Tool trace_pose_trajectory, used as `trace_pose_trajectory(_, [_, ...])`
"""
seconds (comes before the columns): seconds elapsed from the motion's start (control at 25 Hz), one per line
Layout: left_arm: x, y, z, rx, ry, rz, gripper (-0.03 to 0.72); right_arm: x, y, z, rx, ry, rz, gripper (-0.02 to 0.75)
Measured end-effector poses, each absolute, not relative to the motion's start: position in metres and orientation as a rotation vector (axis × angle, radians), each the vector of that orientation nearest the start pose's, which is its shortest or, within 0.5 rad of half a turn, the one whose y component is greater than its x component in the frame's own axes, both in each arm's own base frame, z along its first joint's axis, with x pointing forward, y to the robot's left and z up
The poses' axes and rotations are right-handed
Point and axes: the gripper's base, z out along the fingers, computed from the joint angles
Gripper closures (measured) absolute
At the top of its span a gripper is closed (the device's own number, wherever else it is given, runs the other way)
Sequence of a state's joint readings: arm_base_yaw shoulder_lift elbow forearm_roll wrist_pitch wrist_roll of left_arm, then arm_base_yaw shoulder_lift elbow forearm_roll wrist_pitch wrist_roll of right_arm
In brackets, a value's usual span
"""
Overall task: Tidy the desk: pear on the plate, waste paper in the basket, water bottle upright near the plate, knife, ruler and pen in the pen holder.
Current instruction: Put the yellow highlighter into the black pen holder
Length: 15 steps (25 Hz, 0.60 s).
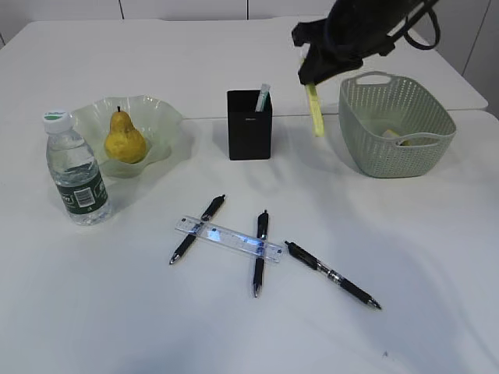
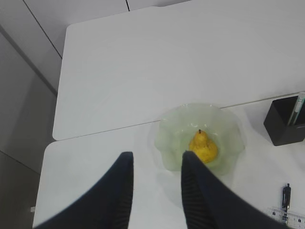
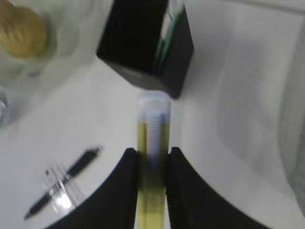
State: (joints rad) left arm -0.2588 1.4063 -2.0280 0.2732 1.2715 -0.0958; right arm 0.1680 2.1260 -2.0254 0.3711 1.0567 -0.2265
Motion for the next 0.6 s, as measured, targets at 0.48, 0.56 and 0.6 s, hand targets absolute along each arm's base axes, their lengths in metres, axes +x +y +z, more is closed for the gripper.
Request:
trace_pose_trajectory(0.48, [0.24,-0.039,0.543,0.103,2.094,0.111,0.451,0.508,0.144,0.281,-0.406,2.019,0.574,0.582])
trace_pose_trajectory(0.56, [0.24,-0.039,0.543,0.103,2.094,0.111,0.451,0.514,0.15,0.276,-0.44,1.952,0.545,0.582])
trace_pose_trajectory(0.6, [0.24,-0.039,0.543,0.103,2.094,0.111,0.451,0.516,0.151,0.273,-0.438,1.93,0.545,0.582])
